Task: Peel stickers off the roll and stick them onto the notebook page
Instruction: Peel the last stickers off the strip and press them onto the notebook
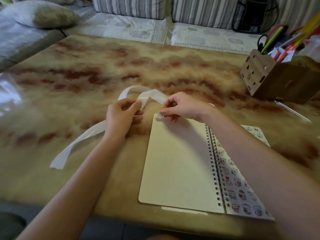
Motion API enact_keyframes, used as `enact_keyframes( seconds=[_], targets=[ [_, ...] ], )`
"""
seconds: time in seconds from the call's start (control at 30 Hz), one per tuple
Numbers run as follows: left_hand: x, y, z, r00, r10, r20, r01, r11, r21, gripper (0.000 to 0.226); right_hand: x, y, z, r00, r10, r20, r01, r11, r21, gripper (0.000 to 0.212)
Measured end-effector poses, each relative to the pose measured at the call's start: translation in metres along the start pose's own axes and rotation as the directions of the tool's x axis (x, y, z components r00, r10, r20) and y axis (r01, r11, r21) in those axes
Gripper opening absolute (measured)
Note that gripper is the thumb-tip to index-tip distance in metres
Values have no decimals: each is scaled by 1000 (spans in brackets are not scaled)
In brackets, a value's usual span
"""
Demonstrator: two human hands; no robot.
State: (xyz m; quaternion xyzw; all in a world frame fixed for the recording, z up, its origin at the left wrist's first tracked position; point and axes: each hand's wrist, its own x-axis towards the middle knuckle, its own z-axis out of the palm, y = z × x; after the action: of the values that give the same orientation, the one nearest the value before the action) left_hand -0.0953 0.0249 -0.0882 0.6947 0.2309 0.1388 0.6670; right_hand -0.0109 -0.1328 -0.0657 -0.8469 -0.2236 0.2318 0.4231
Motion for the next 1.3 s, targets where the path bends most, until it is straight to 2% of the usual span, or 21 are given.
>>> enact_keyframes(
  seconds=[0.1, 0.23, 0.4, 0.57, 0.8, 1.3],
  targets=[
    [3, -5, 1, 1000, 23, 19, -23, 1000, -10, 7, 9, -1, -1, 998, 26, 66, -20, 996, -86, 6],
    [4, -10, 1, 997, 80, 17, -81, 997, 22, 3, 12, -2, -3, 993, 36, 110, -24, 994, -106, 4],
    [0, -9, 2, 981, 194, -13, -194, 981, 17, 24, 14, -6, -4, 991, 60, 121, -44, 990, -131, 13],
    [1, -11, 2, 964, 264, 15, -264, 956, 131, 7, 16, -10, -5, 987, 90, 132, -66, 982, -176, 18],
    [1, -12, 0, 964, 263, 41, -266, 943, 202, 12, 17, -19, -3, 984, 120, 132, -82, 961, -264, 8],
    [0, -12, 1, 969, 238, 72, -249, 935, 253, 11, 14, -21, 6, 994, 103, 43, -84, 945, -317, 6]
  ],
)
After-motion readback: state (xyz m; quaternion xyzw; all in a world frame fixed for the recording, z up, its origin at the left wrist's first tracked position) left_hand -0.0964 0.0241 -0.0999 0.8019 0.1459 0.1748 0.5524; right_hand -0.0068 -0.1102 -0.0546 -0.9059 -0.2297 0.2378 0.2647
